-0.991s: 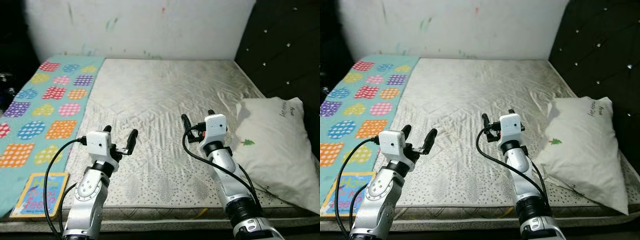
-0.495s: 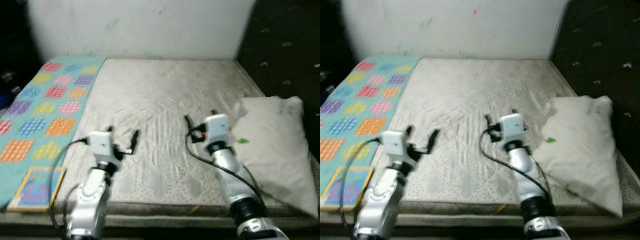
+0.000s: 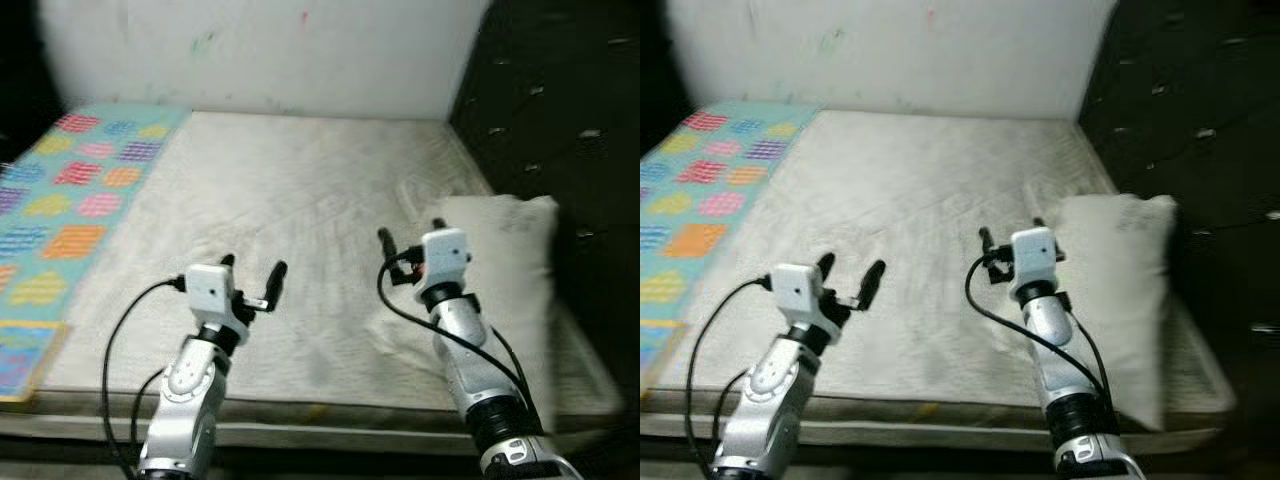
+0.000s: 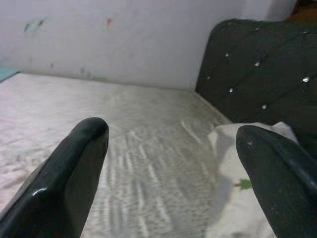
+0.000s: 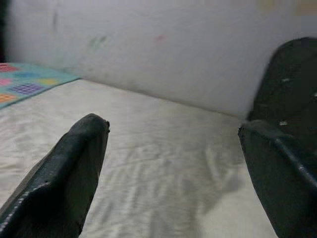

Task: Clean up the room

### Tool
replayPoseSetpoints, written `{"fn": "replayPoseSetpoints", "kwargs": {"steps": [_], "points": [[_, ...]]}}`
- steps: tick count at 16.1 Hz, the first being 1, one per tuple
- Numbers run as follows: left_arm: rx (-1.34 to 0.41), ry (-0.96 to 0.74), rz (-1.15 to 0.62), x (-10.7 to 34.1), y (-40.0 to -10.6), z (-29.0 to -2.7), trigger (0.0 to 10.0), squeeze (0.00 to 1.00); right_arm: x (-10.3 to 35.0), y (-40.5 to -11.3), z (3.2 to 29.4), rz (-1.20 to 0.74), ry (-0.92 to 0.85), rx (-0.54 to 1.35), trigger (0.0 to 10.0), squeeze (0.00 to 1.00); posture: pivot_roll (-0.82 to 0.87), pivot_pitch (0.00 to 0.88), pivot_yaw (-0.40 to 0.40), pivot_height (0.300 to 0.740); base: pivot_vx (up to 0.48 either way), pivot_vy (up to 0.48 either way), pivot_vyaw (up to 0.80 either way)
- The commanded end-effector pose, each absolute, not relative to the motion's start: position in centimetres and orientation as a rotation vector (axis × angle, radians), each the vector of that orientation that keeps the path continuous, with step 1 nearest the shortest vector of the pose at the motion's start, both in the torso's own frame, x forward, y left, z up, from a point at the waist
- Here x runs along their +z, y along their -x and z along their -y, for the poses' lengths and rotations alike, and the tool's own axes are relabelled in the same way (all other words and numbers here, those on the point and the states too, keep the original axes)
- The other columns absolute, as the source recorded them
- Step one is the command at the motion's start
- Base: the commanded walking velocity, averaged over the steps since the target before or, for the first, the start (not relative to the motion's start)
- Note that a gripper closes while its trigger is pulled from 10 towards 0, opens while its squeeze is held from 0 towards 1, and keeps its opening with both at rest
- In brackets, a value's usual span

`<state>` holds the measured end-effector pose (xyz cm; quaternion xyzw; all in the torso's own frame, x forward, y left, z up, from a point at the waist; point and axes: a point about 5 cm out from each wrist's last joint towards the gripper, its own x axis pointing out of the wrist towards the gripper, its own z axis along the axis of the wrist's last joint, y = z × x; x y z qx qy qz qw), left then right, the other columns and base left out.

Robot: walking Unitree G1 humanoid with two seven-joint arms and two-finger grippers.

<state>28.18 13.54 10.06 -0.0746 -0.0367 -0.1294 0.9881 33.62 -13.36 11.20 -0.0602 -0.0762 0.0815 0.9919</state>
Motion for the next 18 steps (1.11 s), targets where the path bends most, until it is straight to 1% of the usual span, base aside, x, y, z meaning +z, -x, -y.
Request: {"fn": "replayPoseSetpoints", "kwargs": {"steps": [1, 8, 10, 18], "points": [[-0.242, 0.138, 0.072, 10.06, -28.14, -14.13, 10.0, 0.0, 11.84, -33.74, 12.69, 0.179, 0.111, 0.185, 10.0, 0.0, -0.03, 0.0, -0.032, 0.74, 0.0, -0.48, 0.0], [-0.247, 0.138, 0.069, 9.97, -28.15, -14.07, 10.0, 0.0, 11.68, -33.68, 12.81, 0.169, 0.108, 0.181, 10.0, 0.0, -0.03, 0.0, -0.032, 0.74, 0.0, -0.444, 0.0], [-0.22, 0.142, 0.071, 9.94, -28.23, -14.32, 10.0, 0.0, 11.65, -33.7, 12.8, 0.167, 0.107, 0.182, 10.0, 0.0, -0.03, 0.0, -0.032, 0.74, 0.0, 0.0, 0.0], [-0.259, 0.149, 0.088, 10.19, -28.25, -14.14, 10.0, 0.0, 11.64, -33.82, 12.81, 0.16, 0.092, 0.176, 10.0, 0.0, -0.03, 0.0, -0.029, 0.74, 0.0, 0.0, 0.0]]}}
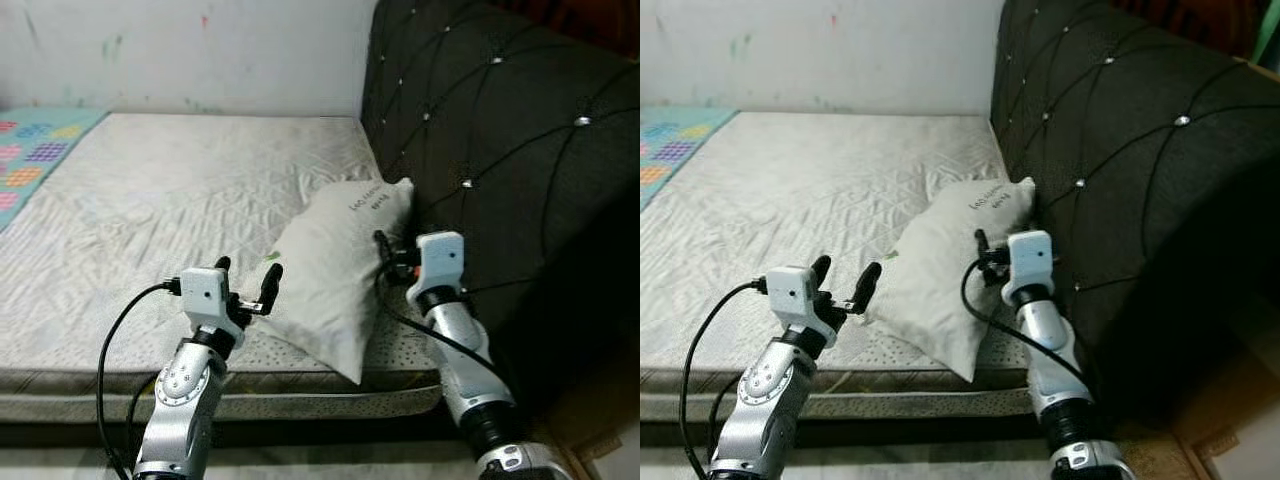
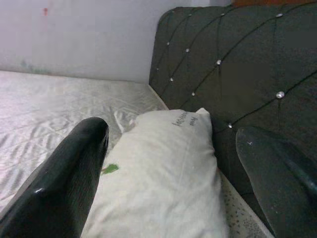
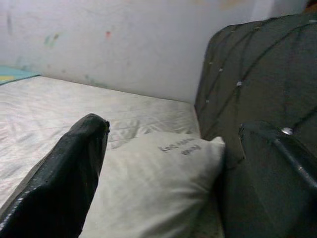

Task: Clean up the room

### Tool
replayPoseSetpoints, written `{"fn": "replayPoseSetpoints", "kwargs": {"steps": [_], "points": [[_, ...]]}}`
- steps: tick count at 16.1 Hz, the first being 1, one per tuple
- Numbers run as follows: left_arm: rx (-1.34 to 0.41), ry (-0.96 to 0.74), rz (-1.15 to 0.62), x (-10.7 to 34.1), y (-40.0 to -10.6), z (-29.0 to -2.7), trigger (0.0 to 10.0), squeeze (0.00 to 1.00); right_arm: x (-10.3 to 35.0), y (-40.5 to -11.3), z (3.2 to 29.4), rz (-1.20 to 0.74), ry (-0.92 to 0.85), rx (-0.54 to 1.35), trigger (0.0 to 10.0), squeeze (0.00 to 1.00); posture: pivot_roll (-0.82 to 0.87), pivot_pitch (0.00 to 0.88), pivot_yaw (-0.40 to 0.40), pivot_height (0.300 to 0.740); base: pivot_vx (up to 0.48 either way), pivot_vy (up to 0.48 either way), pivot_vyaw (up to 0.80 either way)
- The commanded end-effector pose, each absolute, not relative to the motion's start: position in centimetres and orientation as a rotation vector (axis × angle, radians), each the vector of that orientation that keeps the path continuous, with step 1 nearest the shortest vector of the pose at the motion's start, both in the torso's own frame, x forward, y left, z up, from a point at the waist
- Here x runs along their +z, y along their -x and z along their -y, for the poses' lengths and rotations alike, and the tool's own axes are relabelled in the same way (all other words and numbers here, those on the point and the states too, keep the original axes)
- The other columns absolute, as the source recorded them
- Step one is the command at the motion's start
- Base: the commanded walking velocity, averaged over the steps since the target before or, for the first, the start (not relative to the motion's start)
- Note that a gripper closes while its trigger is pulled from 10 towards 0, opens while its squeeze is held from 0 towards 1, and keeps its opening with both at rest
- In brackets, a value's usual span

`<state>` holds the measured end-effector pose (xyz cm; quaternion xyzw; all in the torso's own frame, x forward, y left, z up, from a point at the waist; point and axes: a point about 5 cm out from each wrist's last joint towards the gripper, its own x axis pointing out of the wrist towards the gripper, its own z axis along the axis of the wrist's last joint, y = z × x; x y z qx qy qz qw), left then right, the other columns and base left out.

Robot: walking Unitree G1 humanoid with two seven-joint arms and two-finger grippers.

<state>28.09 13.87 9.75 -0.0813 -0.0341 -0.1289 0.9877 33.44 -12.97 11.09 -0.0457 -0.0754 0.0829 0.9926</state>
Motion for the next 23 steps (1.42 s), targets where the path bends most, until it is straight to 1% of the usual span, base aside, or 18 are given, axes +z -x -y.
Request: {"fn": "replayPoseSetpoints", "kwargs": {"steps": [1, 6, 7, 10, 23], "points": [[-0.265, 0.152, 0.089, 10.21, -28.24, -14.09, 10.0, 0.0, 11.65, -33.83, 12.81, 0.161, 0.092, 0.175, 10.0, 0.0, -0.03, 0.0, -0.029, 0.74, 0.0, 0.0, 0.0], [-0.278, 0.155, 0.096, 10.37, -28.33, -14.06, 10.0, 0.0, 11.68, -33.94, 12.76, 0.159, 0.086, 0.175, 10.0, 0.0, -0.03, 0.0, -0.027, 0.74, 0.0, 0.0, 0.0], [-0.279, 0.155, 0.097, 10.39, -28.35, -14.06, 10.0, 0.0, 11.68, -33.96, 12.76, 0.158, 0.085, 0.174, 10.0, 0.0, -0.04, 0.0, -0.027, 0.74, 0.251, 0.0, 0.0], [-0.285, 0.155, 0.1, 10.42, -28.36, -14.03, 10.0, 0.0, 11.68, -33.96, 12.77, 0.158, 0.082, 0.171, 10.0, 0.0, -0.04, 0.0, -0.025, 0.74, 0.269, 0.0, -0.57], [-0.298, 0.155, 0.096, 10.37, -28.28, -13.9, 10.0, 0.0, 11.59, -33.94, 12.75, 0.154, 0.086, 0.173, 10.0, 0.0, -0.04, 0.0, -0.024, 0.74, 0.279, 0.0, 0.0]]}}
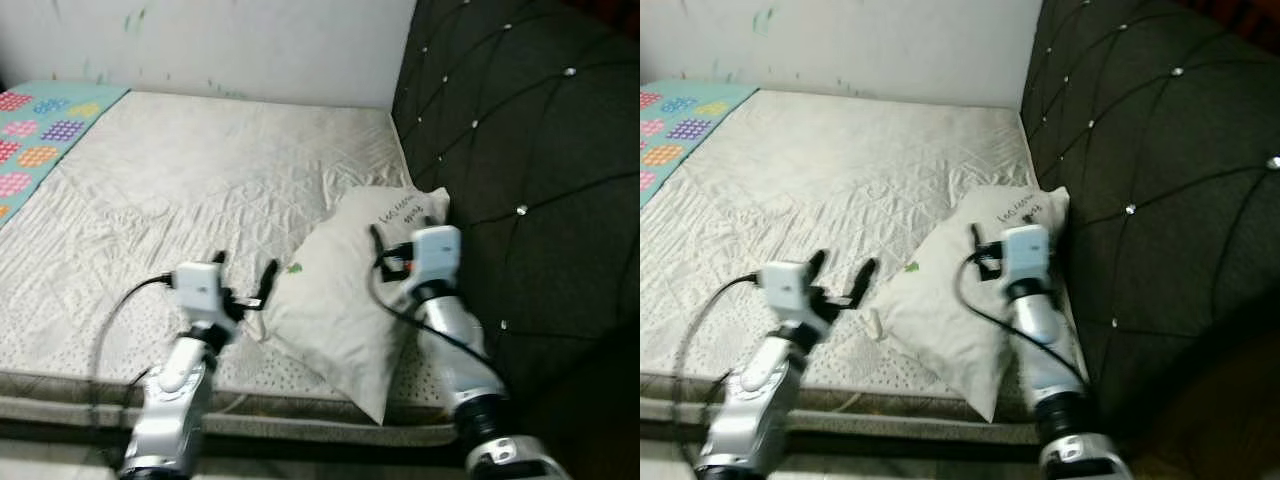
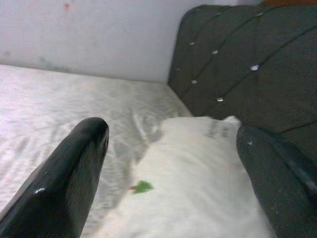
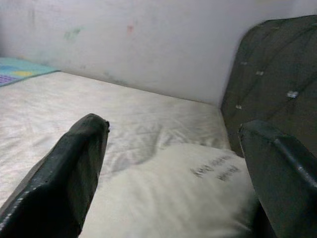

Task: Clean up the room

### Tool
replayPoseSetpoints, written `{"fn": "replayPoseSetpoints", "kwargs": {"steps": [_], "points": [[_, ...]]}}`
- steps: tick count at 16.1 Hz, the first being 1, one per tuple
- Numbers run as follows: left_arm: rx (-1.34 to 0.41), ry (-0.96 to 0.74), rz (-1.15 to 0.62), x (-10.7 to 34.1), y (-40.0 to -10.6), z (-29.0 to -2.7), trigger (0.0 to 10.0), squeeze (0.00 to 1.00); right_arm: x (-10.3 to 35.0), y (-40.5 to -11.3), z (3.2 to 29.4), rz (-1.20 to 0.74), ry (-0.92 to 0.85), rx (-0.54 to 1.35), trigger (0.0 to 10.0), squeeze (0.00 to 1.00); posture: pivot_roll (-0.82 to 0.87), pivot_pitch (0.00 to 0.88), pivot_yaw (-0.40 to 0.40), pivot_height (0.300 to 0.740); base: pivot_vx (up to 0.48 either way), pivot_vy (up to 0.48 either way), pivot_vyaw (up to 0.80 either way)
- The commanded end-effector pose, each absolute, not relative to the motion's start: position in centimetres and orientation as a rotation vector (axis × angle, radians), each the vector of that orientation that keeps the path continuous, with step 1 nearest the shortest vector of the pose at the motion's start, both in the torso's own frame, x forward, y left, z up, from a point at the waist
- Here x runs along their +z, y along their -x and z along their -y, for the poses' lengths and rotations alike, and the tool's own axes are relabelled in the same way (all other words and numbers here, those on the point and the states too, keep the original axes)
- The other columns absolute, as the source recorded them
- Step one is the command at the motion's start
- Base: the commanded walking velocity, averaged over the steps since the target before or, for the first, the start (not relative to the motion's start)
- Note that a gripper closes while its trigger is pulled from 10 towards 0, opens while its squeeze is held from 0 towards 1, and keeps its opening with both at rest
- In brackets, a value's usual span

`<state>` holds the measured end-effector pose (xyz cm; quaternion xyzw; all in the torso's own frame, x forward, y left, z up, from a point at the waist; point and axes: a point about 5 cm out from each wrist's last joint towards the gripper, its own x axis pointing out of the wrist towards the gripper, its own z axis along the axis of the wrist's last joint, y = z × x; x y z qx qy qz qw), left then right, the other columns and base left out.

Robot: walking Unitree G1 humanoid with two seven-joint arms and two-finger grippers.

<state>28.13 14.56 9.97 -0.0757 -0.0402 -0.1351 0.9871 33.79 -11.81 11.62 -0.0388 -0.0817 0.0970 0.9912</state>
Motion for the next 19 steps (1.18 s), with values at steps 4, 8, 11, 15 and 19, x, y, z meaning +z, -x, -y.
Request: {"fn": "replayPoseSetpoints", "kwargs": {"steps": [4, 8, 11, 15, 19], "points": [[-0.3, 0.156, 0.094, 10.34, -28.29, -13.86, 10.0, 0.0, 11.56, -33.94, 12.73, 0.153, 0.087, 0.173, 10.0, 0.0, -0.04, 0.0, -0.024, 0.74, 0.299, 0.0, 0.0], [-0.29, 0.162, 0.081, 10.16, -28.32, -13.91, 10.0, 0.0, 11.52, -33.93, 12.72, 0.151, 0.085, 0.175, 10.0, 0.0, -0.04, 0.0, -0.024, 0.74, 0.068, 0.0, 0.0], [-0.283, 0.164, 0.076, 10.06, -28.36, -14.02, 10.0, 0.0, 11.43, -33.95, 12.71, 0.145, 0.08, 0.177, 10.0, 0.0, -0.04, 0.0, -0.024, 0.74, 0.0, 0.0, 0.0], [-0.287, 0.165, 0.073, 10.0, -28.29, -13.89, 10.0, 0.0, 11.34, -33.91, 12.7, 0.142, 0.084, 0.183, 10.0, 0.0, -0.04, 0.0, -0.027, 0.74, 0.0, 0.0, -0.5], [-0.277, 0.167, 0.072, 9.96, -27.95, -13.92, 10.0, 0.0, 11.18, -33.9, 13.34, 0.127, 0.081, 0.173, 10.0, 0.0, -0.03, 0.0, -0.031, 0.74, 0.0, 0.0, 0.0]]}}
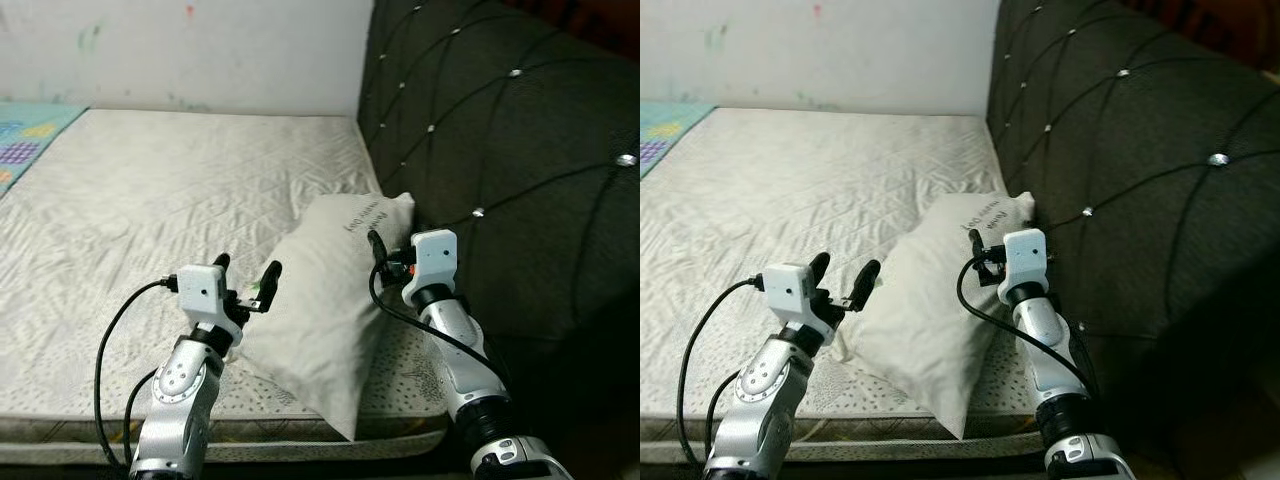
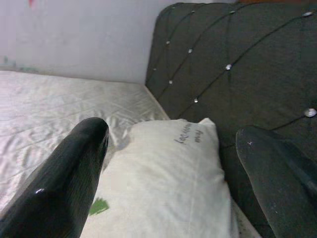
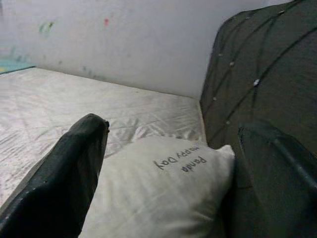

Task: Clean up the room

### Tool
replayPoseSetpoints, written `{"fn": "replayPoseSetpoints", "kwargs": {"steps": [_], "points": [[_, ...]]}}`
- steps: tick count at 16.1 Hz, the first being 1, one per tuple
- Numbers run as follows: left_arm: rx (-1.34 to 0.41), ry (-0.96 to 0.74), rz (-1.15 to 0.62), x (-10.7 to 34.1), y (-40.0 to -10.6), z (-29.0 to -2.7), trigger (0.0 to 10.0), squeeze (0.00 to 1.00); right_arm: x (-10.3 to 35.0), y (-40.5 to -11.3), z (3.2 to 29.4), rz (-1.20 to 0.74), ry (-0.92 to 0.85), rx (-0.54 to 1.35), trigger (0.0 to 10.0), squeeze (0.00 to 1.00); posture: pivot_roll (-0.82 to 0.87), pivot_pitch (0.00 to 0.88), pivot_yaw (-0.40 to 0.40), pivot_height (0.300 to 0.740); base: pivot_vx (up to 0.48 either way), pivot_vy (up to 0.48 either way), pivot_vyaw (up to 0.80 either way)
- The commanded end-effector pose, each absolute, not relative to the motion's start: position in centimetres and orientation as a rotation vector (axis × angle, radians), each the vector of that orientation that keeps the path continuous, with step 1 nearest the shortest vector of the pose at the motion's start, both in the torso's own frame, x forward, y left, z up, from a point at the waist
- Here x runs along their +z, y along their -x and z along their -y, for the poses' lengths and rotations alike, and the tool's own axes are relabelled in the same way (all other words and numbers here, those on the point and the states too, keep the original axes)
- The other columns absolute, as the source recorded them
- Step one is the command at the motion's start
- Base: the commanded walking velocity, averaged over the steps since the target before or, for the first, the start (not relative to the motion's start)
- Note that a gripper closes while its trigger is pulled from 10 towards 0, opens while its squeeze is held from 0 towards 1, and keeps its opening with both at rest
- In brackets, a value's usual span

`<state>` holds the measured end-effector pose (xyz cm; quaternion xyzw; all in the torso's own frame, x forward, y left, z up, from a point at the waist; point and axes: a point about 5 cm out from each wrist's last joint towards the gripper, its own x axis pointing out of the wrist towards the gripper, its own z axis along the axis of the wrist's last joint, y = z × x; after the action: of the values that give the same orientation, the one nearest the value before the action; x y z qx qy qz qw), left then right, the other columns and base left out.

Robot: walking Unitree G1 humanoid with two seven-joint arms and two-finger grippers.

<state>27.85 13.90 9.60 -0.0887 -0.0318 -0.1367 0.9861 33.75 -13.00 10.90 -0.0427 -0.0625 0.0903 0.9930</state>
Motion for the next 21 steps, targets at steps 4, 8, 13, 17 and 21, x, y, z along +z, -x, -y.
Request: {"fn": "replayPoseSetpoints", "kwargs": {"steps": [4, 8, 13, 17, 21], "points": [[-0.248, 0.183, 0.046, 9.4, -26.9, -14.8, 10.0, 0.0, 10.7, -33.5, 14.6, 0.102, 0.098, 0.158, 10.0, 0.0, -0.04, 0.0, -0.034, 0.74, 0.0, 0.0, 0.0], [-0.28, 0.183, 0.021, 9.3, -26.0, -14.4, 10.0, 0.0, 10.6, -33.0, 15.6, 0.098, 0.109, 0.126, 10.0, 0.0, -0.04, 0.0, -0.018, 0.74, 0.0, 0.445, 0.0], [-0.288, 0.182, 0.01, 9.3, -25.8, -14.4, 10.0, 0.0, 10.2, -32.5, 17.2, 0.077, 0.109, 0.079, 10.0, 0.0, -0.05, 0.021, -0.012, 0.74, 0.0, 0.459, 0.0], [-0.26, 0.194, 0.025, 9.6, -25.7, -14.3, 10.0, 0.0, 10.3, -32.4, 17.4, 0.067, 0.127, 0.095, 10.0, 0.0, -0.05, 0.022, -0.033, 0.74, 0.0, 0.148, 0.0], [-0.294, 0.204, 0.035, 9.8, -25.5, -13.8, 10.0, 0.0, 10.5, -32.6, 17.4, 0.064, 0.138, 0.096, 10.0, 0.0, -0.05, 0.035, -0.05, 0.74, 0.0, 0.0, -0.16]]}}
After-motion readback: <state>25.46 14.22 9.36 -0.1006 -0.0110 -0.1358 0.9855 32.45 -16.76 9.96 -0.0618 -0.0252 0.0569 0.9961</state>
